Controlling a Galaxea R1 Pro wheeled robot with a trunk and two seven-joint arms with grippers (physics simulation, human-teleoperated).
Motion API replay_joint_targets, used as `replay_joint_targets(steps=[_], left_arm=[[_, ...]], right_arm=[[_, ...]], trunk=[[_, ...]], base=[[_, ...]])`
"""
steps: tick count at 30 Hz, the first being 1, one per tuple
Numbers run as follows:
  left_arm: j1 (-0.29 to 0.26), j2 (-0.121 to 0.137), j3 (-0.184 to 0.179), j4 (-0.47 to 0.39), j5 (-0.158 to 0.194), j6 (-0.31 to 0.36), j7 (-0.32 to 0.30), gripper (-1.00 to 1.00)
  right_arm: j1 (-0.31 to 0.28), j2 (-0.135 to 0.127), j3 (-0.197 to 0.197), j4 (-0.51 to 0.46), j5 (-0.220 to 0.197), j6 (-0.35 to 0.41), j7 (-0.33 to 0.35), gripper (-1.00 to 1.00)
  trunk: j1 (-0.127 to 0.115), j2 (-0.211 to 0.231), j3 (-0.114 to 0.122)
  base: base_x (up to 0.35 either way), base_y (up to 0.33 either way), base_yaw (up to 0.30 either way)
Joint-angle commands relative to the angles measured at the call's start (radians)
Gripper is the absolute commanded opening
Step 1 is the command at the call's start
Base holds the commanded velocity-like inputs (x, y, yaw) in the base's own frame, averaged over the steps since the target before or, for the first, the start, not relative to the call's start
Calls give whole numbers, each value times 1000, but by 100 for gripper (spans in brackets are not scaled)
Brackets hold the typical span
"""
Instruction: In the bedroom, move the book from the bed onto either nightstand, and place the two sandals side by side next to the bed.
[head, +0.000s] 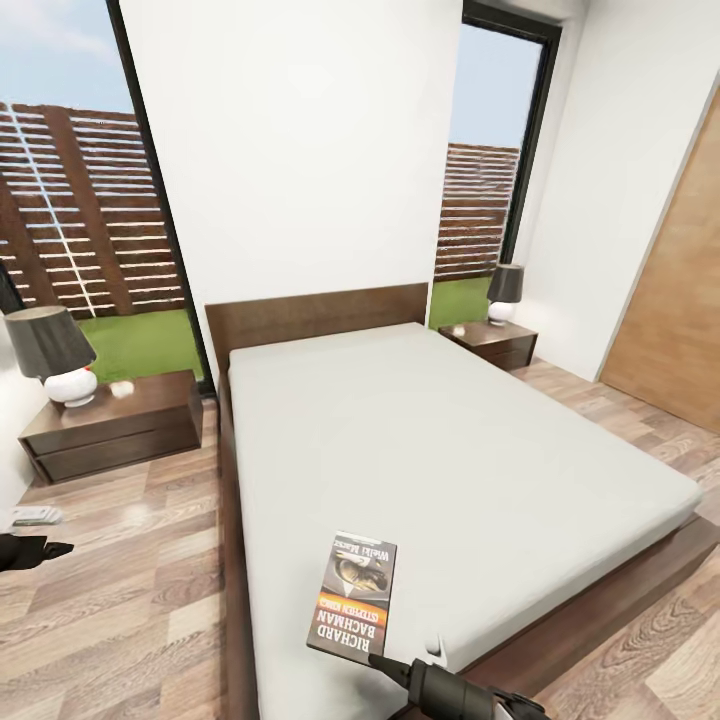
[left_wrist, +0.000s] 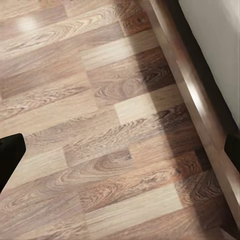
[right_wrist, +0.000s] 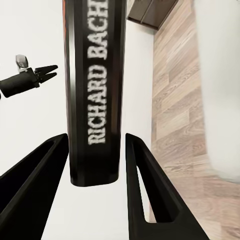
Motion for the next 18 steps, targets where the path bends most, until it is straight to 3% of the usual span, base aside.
replay_joint_targets(steps=[1,18], left_arm=[[-1,1,-4,-1,9,8,0,100],[-1,1,-7,-1,9,8,0,100]], right_arm=[[0,1,-9,-2,9,10,4,-100],[0,1,-9,-2,9,11,3,-100]], trunk=[[-4,7,2],[-69,126,55]], base=[[0,0,0],[0,0,0]])
